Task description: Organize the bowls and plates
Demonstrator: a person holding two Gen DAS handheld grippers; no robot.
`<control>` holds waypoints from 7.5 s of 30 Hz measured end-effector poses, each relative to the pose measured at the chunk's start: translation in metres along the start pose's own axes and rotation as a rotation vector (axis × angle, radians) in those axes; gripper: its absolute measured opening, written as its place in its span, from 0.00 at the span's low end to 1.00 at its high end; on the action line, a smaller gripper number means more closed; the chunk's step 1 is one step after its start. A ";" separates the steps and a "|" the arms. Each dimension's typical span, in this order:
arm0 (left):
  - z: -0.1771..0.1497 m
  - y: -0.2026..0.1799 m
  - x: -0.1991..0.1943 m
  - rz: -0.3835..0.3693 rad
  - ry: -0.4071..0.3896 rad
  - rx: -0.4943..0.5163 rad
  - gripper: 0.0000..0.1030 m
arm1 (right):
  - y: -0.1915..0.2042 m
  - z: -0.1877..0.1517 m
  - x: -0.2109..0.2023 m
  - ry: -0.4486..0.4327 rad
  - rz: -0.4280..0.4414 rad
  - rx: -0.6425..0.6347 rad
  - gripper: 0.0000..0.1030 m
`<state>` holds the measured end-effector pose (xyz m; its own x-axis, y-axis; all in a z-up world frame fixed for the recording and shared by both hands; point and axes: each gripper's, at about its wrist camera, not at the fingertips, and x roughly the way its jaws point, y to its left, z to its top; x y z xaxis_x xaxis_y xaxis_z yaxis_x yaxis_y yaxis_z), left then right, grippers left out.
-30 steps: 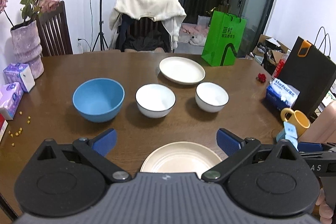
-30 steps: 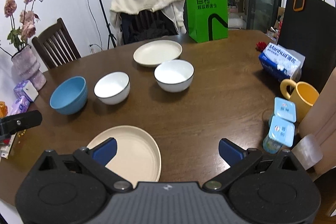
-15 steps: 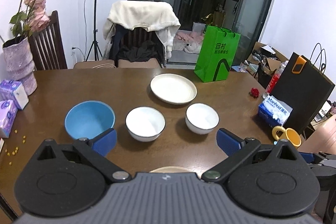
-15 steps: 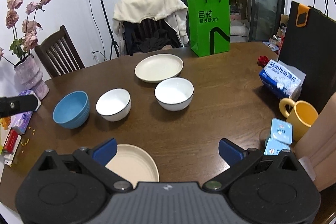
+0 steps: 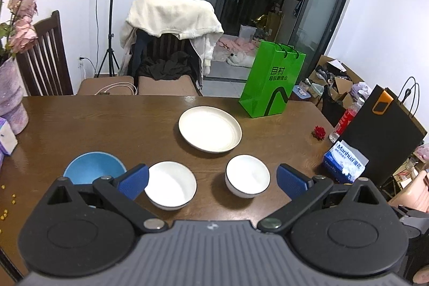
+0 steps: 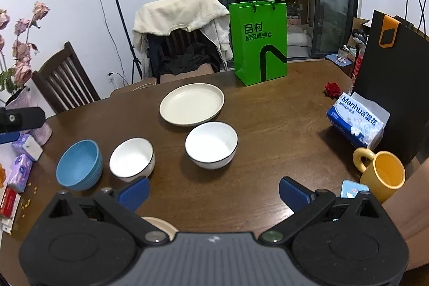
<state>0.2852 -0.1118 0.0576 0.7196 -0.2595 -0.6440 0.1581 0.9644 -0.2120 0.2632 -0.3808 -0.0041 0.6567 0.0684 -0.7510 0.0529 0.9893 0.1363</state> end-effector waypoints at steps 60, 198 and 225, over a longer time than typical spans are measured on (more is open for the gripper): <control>0.173 0.039 0.401 0.218 0.228 -0.008 1.00 | -0.033 0.229 0.342 0.172 -0.055 0.196 1.00; 0.050 -0.090 0.194 0.017 0.130 0.205 0.20 | -0.078 0.081 0.133 -0.088 -0.140 0.215 0.12; -0.012 -0.113 0.122 0.008 0.110 0.221 0.20 | -0.089 0.015 0.056 -0.125 -0.144 0.214 0.12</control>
<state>0.3471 -0.2528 -0.0063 0.6451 -0.2444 -0.7239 0.3055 0.9509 -0.0488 0.3068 -0.4666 -0.0486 0.7176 -0.1004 -0.6892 0.3011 0.9370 0.1770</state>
